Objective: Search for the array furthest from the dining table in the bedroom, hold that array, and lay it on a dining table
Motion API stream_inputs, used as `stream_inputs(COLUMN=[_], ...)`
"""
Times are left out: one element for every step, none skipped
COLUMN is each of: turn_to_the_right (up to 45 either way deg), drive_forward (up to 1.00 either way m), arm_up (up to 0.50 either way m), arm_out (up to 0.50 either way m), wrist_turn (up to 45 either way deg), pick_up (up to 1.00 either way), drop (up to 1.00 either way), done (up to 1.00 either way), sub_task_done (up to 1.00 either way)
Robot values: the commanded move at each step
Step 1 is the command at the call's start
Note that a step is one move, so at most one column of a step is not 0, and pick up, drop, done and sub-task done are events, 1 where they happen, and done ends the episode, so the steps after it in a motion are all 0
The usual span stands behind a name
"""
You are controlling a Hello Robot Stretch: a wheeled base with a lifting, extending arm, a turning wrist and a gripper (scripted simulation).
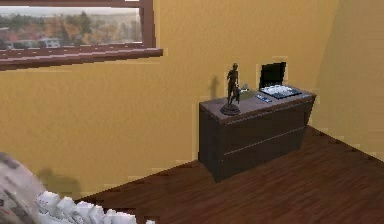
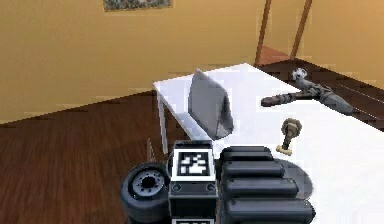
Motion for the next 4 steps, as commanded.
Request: stream_inputs(turn_to_the_right=[0.0, 39.0, 0.0, 45.0], drive_forward=[0.40, 0.00, 0.60, 0.00], arm_up=[0.00, 0.00, 0.00, 0.00], arm_out=[0.00, 0.00, 0.00, 0.00], wrist_turn=[0.0, 0.0, 0.0, 0.0], pick_up=[0.00, 0.00, 0.00, 0.00], drop=[0.00, 0.00, 0.00, 0.00], done=[0.00, 0.00, 0.00, 0.00], sub_task_done=[0.00, 0.00, 0.00, 0.00])
